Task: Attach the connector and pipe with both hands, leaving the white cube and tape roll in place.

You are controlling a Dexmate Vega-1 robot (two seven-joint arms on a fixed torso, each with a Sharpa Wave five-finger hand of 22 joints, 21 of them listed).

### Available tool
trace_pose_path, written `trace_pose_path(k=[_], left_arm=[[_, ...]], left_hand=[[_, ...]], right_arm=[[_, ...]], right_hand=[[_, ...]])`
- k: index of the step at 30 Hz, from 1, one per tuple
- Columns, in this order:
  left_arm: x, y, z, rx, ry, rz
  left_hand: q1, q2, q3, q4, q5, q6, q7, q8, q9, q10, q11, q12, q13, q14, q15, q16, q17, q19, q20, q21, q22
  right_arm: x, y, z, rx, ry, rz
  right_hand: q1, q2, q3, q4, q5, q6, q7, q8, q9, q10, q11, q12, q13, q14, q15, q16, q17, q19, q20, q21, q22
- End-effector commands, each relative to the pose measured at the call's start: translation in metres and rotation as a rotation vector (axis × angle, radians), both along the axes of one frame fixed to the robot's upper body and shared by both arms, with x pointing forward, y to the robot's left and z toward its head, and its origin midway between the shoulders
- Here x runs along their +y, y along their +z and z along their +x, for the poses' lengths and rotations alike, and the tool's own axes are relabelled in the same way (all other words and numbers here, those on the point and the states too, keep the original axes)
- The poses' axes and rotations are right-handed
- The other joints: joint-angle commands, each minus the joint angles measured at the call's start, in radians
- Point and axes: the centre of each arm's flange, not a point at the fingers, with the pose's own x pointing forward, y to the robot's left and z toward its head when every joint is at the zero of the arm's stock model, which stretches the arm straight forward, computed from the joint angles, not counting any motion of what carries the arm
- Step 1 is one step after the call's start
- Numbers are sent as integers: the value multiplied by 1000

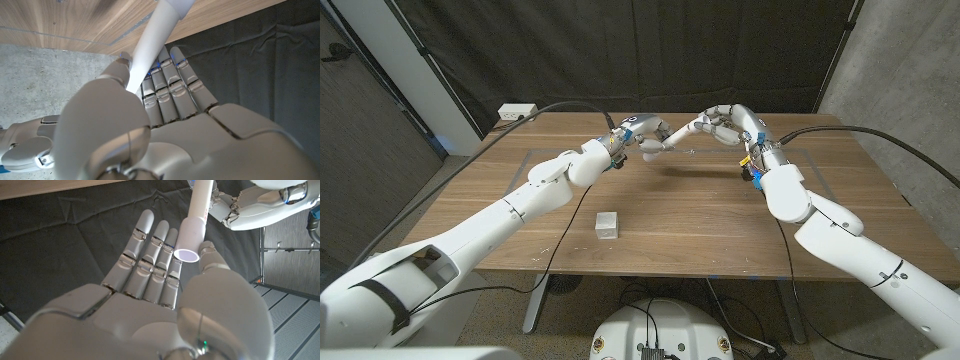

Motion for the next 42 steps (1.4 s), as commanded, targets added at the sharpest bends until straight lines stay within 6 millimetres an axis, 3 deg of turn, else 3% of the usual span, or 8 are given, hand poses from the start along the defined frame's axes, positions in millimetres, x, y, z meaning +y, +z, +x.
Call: trace_pose_path(k=[1, 42], left_arm=[[-9, 0, -1, 1, -15, 30], [-1, -5, 3, 35, -23, 19]], left_hand=[[48, 48, 66, 36, 5, 40, 32, 6, 6, 38, -32, 6, 4, 37, -33, 8, 3, 8, -16, 10, 2], [47, 47, 68, 38, 5, 41, 32, 6, 10, 39, -32, 5, 22, 34, -35, 7, 5, 5, -17, 13, 2]], right_arm=[[4, -2, 1, 0, 12, 12], [7, -5, -1, 20, -1, -10]], right_hand=[[82, 84, 34, 36, 5, 88, -37, 4, 5, 9, -4, -1, 4, 11, -70, -1, 5, -2, -104, 7, 5], [83, 83, 31, 39, 5, 95, -38, -4, 14, 17, -6, -11, 5, 24, -70, -5, 8, -6, -104, 26, 4]])
